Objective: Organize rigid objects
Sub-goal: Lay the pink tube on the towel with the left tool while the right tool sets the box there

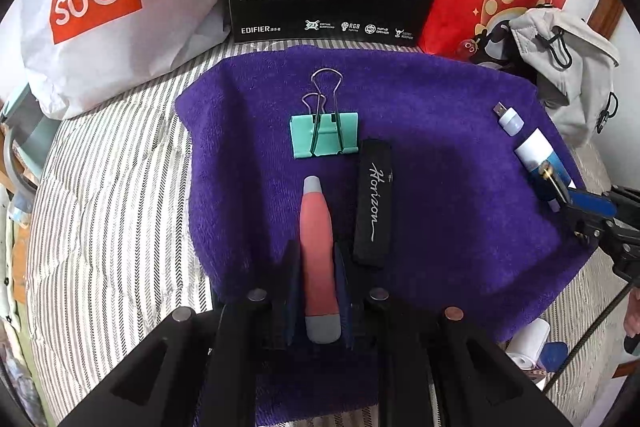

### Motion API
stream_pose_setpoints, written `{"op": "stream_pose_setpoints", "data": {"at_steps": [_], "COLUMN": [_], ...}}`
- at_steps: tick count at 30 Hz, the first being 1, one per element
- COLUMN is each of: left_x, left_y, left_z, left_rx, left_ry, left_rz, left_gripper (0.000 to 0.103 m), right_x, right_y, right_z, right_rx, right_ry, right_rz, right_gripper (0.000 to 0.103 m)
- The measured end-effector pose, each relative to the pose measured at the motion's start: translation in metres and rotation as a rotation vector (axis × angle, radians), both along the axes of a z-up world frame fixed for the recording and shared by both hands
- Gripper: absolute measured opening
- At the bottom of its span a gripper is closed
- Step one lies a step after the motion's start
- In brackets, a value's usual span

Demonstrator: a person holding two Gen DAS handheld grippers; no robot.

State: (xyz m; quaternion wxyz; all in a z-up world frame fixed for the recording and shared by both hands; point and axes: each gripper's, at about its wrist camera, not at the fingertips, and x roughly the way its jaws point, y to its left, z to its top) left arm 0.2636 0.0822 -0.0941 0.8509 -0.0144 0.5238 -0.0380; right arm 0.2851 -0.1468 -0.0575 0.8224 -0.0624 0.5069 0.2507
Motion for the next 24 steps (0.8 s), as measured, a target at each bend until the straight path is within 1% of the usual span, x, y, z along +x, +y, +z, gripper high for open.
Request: {"op": "stream_pose_setpoints", "data": {"at_steps": [6,8,10,12,14,15,16,18,22,24], "left_x": [0.0,-0.001,-0.003,-0.005,-0.009,-0.011,-0.013,-0.018,-0.029,-0.036], "left_y": [-0.002,-0.003,-0.005,-0.009,-0.013,-0.014,-0.014,-0.013,-0.012,-0.009], "left_z": [0.0,0.0,0.0,0.001,0.004,0.007,0.011,0.02,0.036,0.042], "left_rx": [0.009,0.0,-0.003,0.01,0.054,0.06,0.053,0.05,0.091,0.092], "left_ry": [-0.004,-0.001,0.006,0.017,0.016,0.012,0.007,-0.012,-0.039,-0.046], "left_rz": [-0.005,-0.01,-0.025,-0.036,-0.029,-0.025,-0.024,-0.019,-0.004,0.007], "left_gripper": [0.018,0.023,0.034,0.043,0.044,0.049,0.058,0.07,0.07,0.07], "right_x": [0.004,0.006,0.007,0.008,0.009,0.009,0.01,0.011,0.01,0.009], "right_y": [0.01,0.012,0.012,0.012,0.012,0.012,0.013,0.013,0.014,0.015], "right_z": [-0.01,-0.014,-0.016,-0.018,-0.019,-0.02,-0.021,-0.023,-0.022,-0.022], "right_rx": [-0.036,-0.053,-0.061,-0.067,-0.075,-0.076,-0.079,-0.085,-0.093,-0.101], "right_ry": [0.01,0.012,0.016,0.02,0.017,0.018,0.021,0.017,0.016,0.008], "right_rz": [0.022,0.025,0.02,0.019,0.023,0.022,0.02,0.02,0.025,0.033], "right_gripper": [0.023,0.023,0.023,0.023,0.023,0.023,0.023,0.023,0.024,0.024]}}
